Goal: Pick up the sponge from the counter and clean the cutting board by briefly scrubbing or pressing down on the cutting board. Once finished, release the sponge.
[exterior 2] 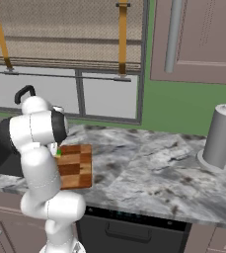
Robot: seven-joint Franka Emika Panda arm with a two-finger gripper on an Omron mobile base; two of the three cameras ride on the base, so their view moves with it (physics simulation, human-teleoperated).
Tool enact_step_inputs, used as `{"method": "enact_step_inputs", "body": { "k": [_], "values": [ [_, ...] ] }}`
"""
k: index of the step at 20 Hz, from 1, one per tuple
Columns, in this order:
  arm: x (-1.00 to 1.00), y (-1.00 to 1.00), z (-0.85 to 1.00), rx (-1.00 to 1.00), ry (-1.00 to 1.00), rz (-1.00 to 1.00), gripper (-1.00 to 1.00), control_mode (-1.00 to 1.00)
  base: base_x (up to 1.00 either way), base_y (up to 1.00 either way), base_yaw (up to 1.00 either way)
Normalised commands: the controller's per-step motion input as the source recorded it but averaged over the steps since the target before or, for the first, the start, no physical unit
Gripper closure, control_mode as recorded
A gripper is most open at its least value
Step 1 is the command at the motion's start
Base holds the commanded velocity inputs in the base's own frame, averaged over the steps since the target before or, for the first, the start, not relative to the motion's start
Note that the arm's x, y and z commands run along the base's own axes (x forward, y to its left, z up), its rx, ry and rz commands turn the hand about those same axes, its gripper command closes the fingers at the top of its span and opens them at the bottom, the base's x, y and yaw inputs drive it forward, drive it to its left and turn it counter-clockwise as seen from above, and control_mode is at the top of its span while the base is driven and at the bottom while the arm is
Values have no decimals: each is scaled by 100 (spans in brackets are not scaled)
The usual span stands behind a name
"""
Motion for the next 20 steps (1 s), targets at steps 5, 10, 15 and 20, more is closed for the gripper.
{"method": "enact_step_inputs", "body": {
  "k": [5,10,15,20],
  "values": [
    [-100,-5,-24,10,0,0,100,-100,0,0,0],
    [-98,-24,-21,12,3,-1,100,-100,0,0,0],
    [-91,-30,-20,6,12,-8,100,-100,0,0,0],
    [-88,-27,-25,3,14,-8,100,-100,0,0,0]
  ]
}}
